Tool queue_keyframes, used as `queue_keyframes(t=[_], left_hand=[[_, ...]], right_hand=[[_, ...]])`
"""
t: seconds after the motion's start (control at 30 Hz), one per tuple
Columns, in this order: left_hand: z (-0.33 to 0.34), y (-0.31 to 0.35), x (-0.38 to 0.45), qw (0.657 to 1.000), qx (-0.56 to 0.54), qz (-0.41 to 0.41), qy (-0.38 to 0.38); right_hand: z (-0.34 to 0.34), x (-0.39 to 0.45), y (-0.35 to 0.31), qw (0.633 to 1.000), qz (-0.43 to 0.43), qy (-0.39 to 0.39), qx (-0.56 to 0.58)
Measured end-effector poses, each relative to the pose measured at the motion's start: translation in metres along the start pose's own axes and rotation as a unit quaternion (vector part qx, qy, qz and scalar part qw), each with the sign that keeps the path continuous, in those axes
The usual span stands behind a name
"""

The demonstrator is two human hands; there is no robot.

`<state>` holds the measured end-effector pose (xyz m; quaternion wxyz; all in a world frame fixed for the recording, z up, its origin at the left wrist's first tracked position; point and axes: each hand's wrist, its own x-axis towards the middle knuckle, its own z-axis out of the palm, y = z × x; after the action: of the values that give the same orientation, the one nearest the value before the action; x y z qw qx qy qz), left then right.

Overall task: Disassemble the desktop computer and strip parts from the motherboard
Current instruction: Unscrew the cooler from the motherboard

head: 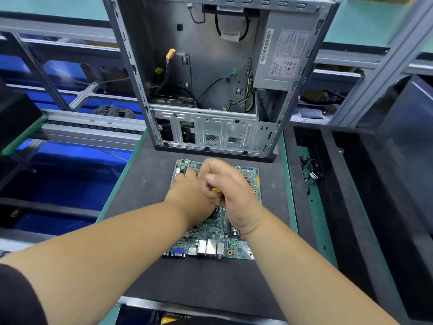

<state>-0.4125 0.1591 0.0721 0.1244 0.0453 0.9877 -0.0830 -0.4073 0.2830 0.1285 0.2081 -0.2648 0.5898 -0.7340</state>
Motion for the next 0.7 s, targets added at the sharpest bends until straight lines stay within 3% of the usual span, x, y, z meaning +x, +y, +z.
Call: queue_keyframes(t=[0.17, 0.27, 0.37, 0.7], left_hand=[[0.009, 0.001, 0.006, 0.998, -0.025, -0.039, 0.039], [0.016, -0.001, 0.008, 0.995, -0.060, -0.058, 0.053], [0.016, 0.000, 0.008, 0.994, -0.061, -0.067, 0.061], [0.014, -0.001, 0.007, 0.994, -0.067, -0.069, 0.045]], right_hand=[[-0.004, -0.008, 0.004, 0.991, 0.003, 0.129, 0.035], [-0.005, -0.017, 0.009, 0.984, -0.039, 0.160, 0.065], [0.000, -0.022, 0.015, 0.978, -0.095, 0.158, 0.093], [-0.007, -0.003, 0.011, 0.992, -0.061, 0.075, 0.080]])
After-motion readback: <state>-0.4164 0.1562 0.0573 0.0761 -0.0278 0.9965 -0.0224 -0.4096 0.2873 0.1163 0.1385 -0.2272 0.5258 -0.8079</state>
